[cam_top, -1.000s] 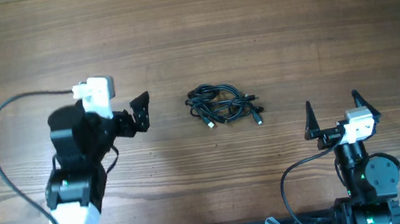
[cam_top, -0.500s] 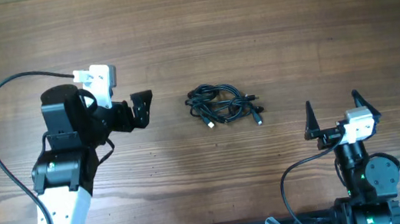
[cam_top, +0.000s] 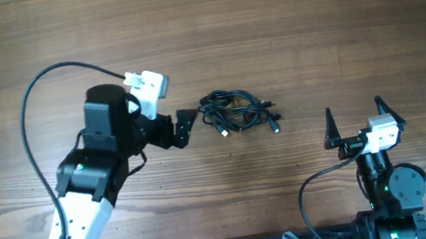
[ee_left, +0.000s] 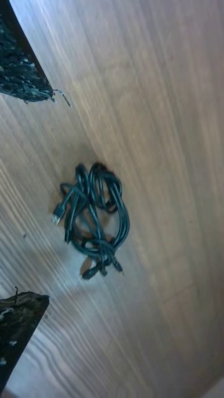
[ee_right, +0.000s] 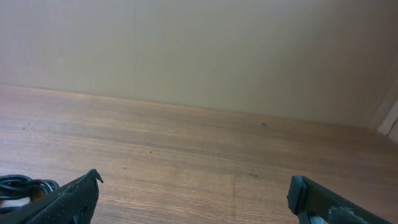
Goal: Untangle cables
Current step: 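Move the left gripper forward over the black cable bundle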
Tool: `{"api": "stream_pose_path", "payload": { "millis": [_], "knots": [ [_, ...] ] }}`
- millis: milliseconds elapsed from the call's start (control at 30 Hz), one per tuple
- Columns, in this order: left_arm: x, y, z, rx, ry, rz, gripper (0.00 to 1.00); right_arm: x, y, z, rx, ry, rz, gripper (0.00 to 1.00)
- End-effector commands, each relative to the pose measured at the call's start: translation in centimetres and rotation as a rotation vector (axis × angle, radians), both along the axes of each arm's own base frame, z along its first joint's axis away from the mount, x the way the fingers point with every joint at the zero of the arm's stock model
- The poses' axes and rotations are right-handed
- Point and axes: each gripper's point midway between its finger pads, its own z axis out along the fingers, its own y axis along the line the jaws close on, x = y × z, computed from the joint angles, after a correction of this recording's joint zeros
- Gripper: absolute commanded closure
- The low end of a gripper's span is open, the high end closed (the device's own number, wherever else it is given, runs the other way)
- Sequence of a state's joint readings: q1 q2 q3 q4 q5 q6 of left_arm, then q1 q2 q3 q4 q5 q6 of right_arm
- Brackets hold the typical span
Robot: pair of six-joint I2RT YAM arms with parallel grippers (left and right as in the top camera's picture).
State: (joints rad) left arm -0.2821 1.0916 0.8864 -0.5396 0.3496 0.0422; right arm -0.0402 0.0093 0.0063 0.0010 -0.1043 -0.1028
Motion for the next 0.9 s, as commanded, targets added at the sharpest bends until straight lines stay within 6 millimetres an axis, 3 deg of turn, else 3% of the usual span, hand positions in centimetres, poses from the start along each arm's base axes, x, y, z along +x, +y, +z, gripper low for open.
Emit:
{"api": "stream_pose_path", "payload": {
  "millis": [0,433,667,867],
  "knots": [
    [0.9,-1.1,0.6,-0.016,0.034,0.057,0.0,0.0,0.2,0.0,-0.002,-0.003,0.011,0.0],
    [5.4,-4.1,-1.2,0.093,0.23,0.063,0.0,0.0,0.2,0.1,-0.002,-0.003,0.011,0.0],
    [5.8,-4.3,-3.7,0.107,0.318,0.088,0.0,0.0,0.2,0.1,-0.002,-0.003,0.011,0.0],
    [6.0,-4.9,-3.5,0.074,0.317,0.07,0.0,0.0,0.2,0.1,-0.002,-0.003,0.011,0.0]
  ]
}}
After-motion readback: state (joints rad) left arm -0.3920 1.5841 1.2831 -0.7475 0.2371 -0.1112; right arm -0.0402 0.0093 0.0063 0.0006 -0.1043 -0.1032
